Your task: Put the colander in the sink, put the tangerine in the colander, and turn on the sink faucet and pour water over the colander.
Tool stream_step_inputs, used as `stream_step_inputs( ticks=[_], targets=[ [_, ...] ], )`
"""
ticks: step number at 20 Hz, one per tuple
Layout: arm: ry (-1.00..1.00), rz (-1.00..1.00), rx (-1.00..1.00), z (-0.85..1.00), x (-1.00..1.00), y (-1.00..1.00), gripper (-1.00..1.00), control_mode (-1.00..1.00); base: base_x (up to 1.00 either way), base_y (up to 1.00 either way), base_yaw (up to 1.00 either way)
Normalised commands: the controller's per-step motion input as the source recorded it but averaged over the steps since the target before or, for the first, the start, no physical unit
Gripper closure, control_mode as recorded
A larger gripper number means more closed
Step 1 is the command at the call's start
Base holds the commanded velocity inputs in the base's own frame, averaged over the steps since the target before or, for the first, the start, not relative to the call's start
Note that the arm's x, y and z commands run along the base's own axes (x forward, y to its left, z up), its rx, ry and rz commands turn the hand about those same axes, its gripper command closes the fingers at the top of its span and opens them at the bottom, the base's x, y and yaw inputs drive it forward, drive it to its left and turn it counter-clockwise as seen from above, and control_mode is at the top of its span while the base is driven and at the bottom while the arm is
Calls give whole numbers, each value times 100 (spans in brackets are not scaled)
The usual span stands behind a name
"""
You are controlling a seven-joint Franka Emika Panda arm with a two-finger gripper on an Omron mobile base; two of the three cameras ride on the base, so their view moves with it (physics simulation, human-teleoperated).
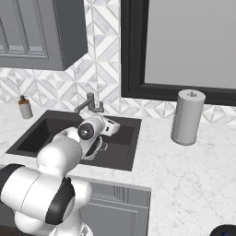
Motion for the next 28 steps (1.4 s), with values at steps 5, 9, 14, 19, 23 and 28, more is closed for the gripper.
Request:
stream_step_inputs(
  ticks=[5, 9, 14, 19, 23, 28],
  targets=[
    [0, 0, 0, -1, 18, 21, -100, -100, 0, 0, 0],
    [-1, 0, 0, -1, 22, 19, -100, -100, 0, 0, 0],
    [-1, 0, 0, -1, 11, 7, -100, -100, 0, 0, 0],
    [0, 0, 0, -5, 8, 5, -100, -100, 0, 0, 0],
    [0, 0, 0, -6, 0, 0, -100, -100, 0, 0, 0],
    [0, 0, 0, -4, 6, 0, -100, -100, 0, 0, 0]
  ],
)
